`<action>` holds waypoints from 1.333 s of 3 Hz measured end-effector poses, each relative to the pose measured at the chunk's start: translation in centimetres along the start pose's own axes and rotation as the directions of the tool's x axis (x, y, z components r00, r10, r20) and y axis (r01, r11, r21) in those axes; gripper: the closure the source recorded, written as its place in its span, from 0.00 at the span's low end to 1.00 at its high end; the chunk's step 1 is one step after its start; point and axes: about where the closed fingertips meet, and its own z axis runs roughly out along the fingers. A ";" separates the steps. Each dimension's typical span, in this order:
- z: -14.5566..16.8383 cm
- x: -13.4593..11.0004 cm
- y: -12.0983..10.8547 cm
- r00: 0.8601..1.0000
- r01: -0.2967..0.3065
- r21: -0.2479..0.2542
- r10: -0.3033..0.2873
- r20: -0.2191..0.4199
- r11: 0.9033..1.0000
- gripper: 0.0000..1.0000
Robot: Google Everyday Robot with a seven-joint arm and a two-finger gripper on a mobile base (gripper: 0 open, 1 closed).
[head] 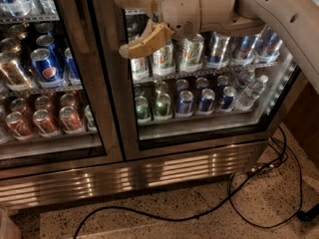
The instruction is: Open right fridge door
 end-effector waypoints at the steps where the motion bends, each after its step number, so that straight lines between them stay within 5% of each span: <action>1: 0.0 0.2 -0.1 1.000 -0.007 -0.014 0.007 0.010 1.000 0.18; 4: -0.4 0.5 -0.3 1.000 -0.015 -0.028 0.016 0.021 0.999 0.34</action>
Offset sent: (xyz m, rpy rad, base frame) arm 0.0141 0.0694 -0.0233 0.0484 0.1018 0.1997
